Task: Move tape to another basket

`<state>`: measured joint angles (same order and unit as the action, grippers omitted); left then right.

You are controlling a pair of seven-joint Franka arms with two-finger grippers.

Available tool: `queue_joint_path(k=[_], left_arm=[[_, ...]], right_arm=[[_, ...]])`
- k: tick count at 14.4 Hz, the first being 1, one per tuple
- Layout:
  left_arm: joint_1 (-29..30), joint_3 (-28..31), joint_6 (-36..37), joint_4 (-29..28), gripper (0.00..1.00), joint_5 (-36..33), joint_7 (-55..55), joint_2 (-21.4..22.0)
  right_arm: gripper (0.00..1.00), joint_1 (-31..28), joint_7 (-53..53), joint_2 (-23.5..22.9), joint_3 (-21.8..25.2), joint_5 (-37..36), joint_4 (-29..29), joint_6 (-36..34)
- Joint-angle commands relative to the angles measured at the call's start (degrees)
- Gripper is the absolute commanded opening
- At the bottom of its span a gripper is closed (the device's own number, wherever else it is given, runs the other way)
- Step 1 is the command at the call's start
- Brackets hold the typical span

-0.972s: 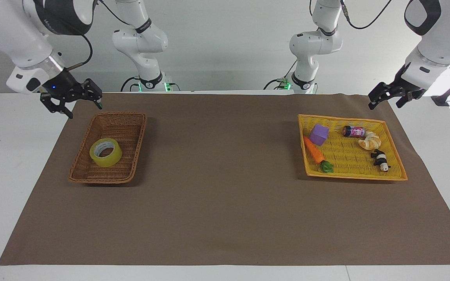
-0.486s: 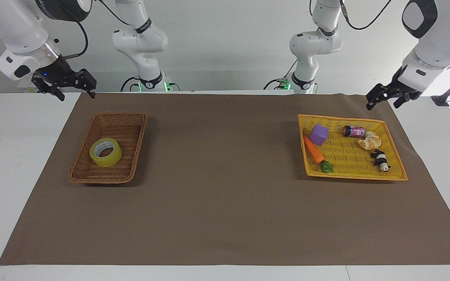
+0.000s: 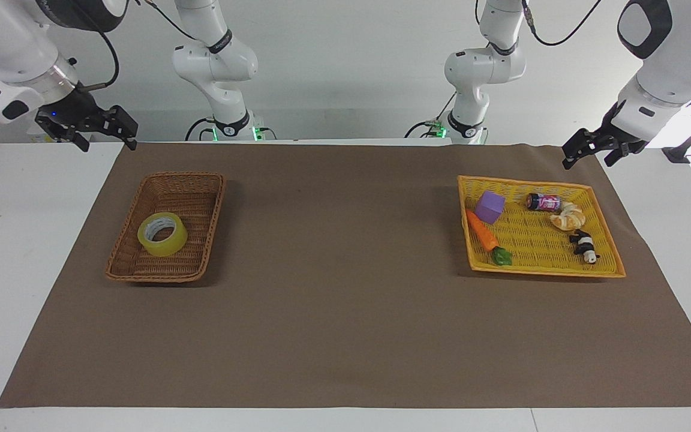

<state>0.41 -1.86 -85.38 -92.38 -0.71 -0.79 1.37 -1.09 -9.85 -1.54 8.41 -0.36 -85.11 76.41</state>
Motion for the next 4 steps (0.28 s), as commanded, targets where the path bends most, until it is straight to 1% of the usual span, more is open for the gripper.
queue_joint_path(k=[1, 4], left_arm=[[0.0, -0.1, 0.7, -0.9, 1.0, -0.8, 0.8, 0.9], [0.1, -0.1, 0.7, -0.9, 1.0, -0.8, 0.8, 0.9]], right_arm=[[1.0, -0.1, 0.6, -0.7, -0.3, -1.0, 1.9, -1.4], [1.0, -0.1, 0.5, -0.6, -0.2, -1.1, 1.9, -1.5]])
